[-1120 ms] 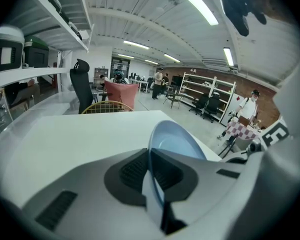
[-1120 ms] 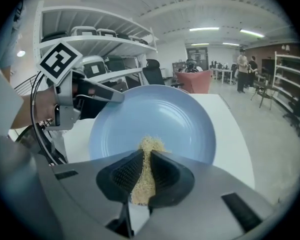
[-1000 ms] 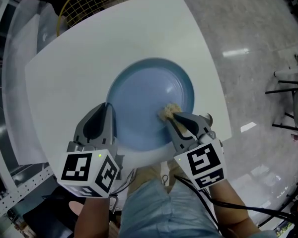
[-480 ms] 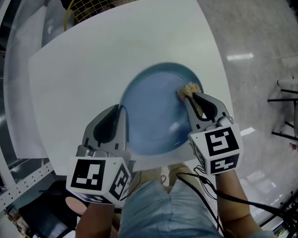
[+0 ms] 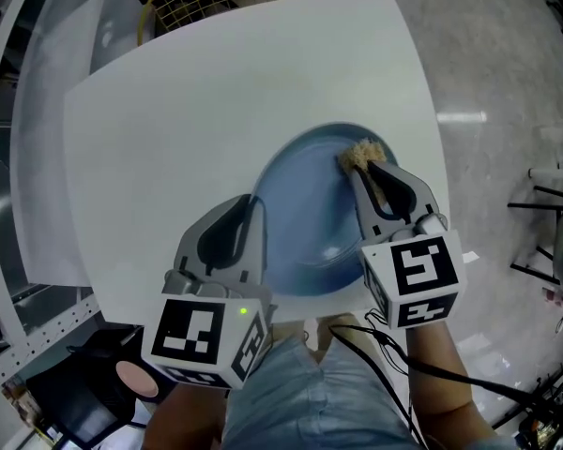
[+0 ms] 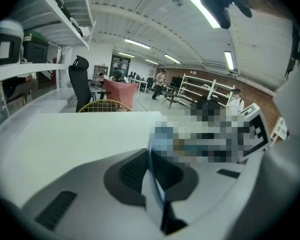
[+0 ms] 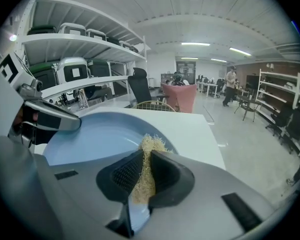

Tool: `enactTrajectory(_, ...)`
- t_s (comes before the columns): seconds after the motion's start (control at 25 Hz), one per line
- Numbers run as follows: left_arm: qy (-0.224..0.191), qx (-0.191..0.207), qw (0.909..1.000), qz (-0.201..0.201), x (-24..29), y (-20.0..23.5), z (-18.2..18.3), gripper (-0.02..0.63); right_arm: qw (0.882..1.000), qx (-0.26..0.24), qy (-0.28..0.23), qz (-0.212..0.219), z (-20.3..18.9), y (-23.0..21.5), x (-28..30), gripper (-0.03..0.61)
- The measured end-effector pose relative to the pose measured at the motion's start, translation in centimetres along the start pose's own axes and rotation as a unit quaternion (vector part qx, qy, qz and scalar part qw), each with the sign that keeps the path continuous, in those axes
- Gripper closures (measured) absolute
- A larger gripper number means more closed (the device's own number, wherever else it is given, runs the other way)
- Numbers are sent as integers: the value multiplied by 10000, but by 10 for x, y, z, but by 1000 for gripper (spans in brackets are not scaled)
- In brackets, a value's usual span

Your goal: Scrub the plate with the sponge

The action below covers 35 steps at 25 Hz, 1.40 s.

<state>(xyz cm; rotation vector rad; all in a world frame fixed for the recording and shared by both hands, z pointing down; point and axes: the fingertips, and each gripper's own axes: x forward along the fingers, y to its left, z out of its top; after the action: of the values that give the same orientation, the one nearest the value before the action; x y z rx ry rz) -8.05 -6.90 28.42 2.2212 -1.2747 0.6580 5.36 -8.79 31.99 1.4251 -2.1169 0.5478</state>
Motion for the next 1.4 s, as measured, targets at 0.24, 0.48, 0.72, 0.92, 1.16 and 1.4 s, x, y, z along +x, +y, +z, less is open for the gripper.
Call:
enactTrajectory(0.24,11,-32,10000,18,2,3,2,586,9995,-165,-176,218,16,21,5,525)
enactTrajectory(0.48,17,-27,10000,34,0,6,1,586,9978,-326,-295,489,24,45,4,524)
enactTrajectory(0.72,41,-17,10000,57,2,4,-1,586,9936,-571,-344,914,24,73,-4,525)
enactTrajectory(0.92,78,3,9999,71,1,4,-8,586,9895,-601,-330,1270,15,98,-13,525)
enactTrajectory(1.16,54,56,9999,64,-3,5,-11,586,9853,-571,-244,1591,-1,119,-28,525)
enactTrajectory(1.4,81,115,9999,55,-5,0,-15,586,9839,-396,-73,1744,-24,124,-43,524)
